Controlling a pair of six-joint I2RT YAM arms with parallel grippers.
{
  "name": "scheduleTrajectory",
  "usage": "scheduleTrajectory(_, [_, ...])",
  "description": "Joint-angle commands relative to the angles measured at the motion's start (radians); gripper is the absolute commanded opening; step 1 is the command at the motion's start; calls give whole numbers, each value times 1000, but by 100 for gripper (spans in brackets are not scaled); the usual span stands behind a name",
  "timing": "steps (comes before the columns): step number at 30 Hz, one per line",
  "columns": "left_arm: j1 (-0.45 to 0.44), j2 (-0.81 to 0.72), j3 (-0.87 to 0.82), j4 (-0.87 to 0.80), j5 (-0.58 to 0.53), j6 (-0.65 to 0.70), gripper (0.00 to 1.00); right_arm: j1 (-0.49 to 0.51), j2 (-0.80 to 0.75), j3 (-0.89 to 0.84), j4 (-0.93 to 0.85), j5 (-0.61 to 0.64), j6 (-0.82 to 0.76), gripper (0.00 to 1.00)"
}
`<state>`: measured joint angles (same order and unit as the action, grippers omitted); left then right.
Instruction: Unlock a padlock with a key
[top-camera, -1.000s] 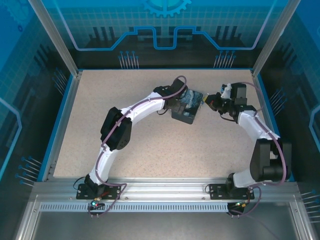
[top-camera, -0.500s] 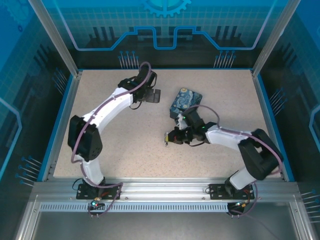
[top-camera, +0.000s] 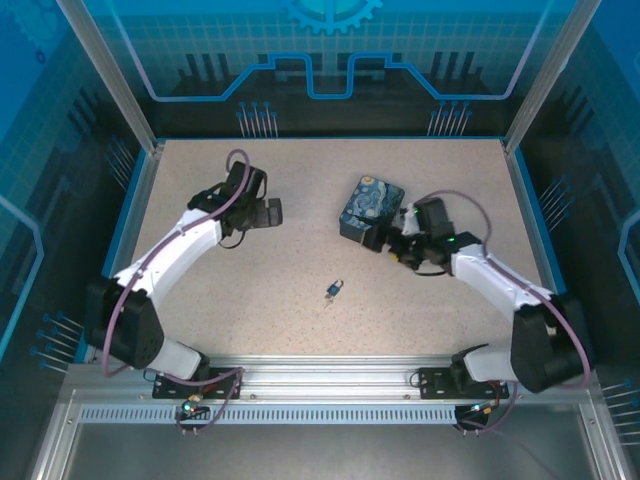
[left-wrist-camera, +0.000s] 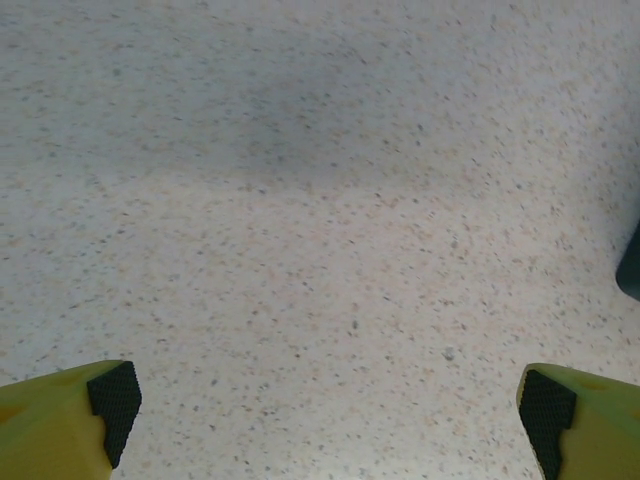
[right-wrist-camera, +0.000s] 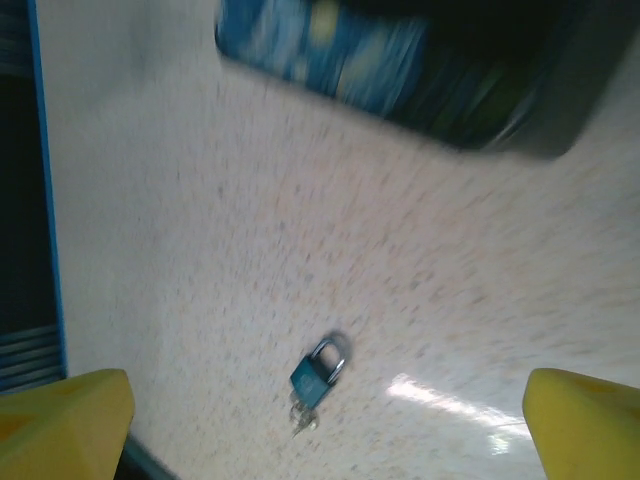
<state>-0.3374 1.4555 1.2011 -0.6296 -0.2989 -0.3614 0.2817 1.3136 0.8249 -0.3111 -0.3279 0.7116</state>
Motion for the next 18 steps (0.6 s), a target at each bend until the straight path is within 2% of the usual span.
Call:
scheduleTrajectory(1, [27,-89,-114,172,-66,13,99,-84,-41,96,-199,188,-137,100])
scheduleTrajectory(3, [29,-155,-230,329,-121,90,99,-135,-52,117,-196,351,-180,100])
scheduleTrajectory(6, [41,-226,-402,569,-205,193,99,-173,-85,28,3,544,-264,100])
scheduleTrajectory(10, [99,-229,-514,703,-213,289,99,-177,-35,-12,165,743,-415,100])
scheduleTrajectory(12, [123,-217,-580,809,-232,313,99,-187,16,-61,308,783,-477,100])
scheduleTrajectory(14, [161,-210,-636,905,-193,286,99,-187,54,-122,456,826,-524,100])
scheduleTrajectory(16, [181,-194,-698,1045,-158,287,99,-189,65,-243,712,799,-577,100])
scheduleTrajectory(18, [191,-146,-741,1172,-116,320,99,-209,95,-361,927,720,-587,100])
